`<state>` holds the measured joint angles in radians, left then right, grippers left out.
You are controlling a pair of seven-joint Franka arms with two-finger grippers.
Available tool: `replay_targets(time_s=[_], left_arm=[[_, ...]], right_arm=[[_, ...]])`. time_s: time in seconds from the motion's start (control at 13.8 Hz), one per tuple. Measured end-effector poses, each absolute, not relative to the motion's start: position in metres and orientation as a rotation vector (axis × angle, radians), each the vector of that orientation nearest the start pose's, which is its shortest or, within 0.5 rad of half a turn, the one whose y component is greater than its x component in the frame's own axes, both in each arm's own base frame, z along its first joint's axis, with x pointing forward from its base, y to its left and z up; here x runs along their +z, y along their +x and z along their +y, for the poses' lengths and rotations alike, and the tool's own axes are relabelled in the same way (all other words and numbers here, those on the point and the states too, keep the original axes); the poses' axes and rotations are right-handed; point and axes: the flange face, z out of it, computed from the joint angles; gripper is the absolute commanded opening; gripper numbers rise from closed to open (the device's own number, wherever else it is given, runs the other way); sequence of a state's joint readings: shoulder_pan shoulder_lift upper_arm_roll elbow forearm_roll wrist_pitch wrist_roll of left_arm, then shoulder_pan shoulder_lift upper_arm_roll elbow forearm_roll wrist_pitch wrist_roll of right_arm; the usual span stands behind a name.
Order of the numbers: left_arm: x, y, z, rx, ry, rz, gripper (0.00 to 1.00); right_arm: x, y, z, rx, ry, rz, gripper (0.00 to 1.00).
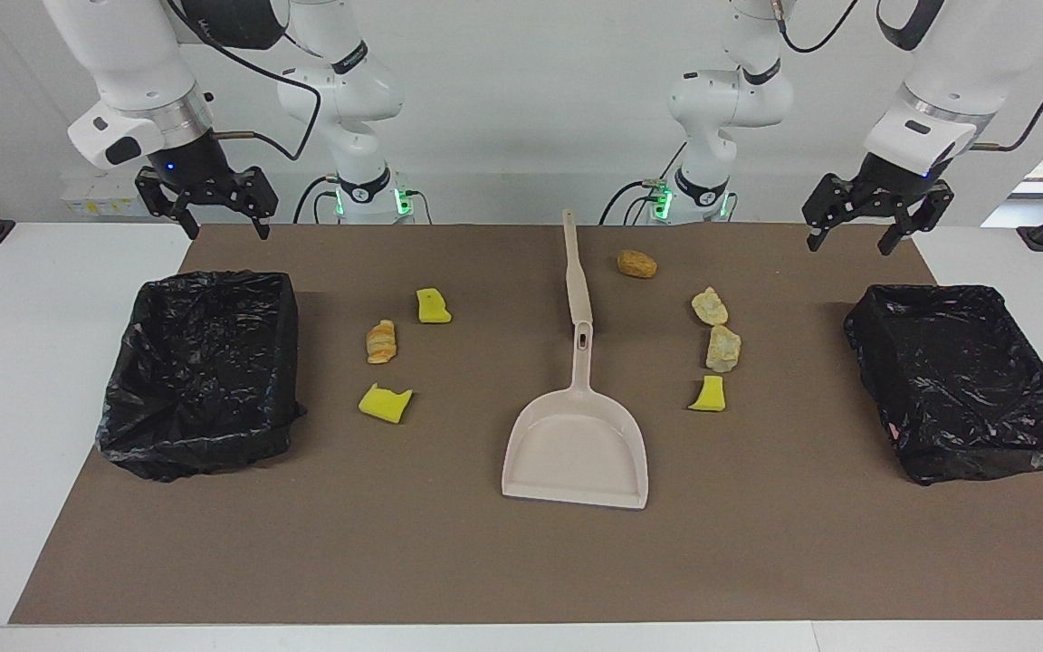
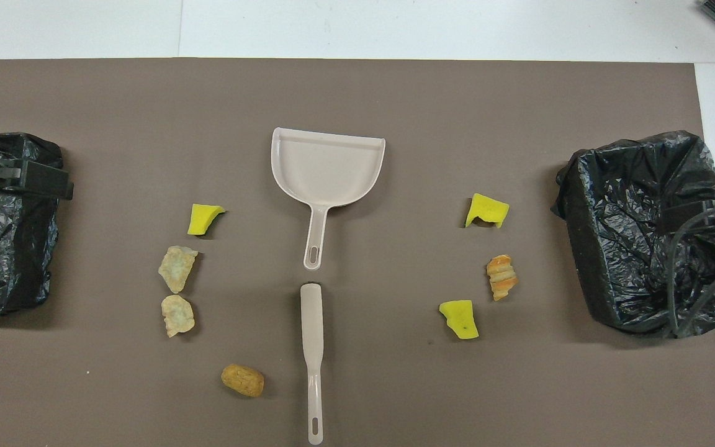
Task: Sweep and dump trash in bin
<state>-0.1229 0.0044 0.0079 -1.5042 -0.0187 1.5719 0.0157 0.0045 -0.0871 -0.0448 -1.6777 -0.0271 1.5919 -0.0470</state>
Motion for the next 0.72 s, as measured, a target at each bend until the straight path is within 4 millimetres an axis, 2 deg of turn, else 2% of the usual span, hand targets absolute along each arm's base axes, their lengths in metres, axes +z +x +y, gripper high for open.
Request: replay_targets(time_s=[0.72], left_arm=[[0.656,0.552,-0.0591,-0.104,-3.156,0.189,1.0]], right_arm=[[0.6227,0.5229,-0.0226,0.03,-3.164,-0.019,1.0]])
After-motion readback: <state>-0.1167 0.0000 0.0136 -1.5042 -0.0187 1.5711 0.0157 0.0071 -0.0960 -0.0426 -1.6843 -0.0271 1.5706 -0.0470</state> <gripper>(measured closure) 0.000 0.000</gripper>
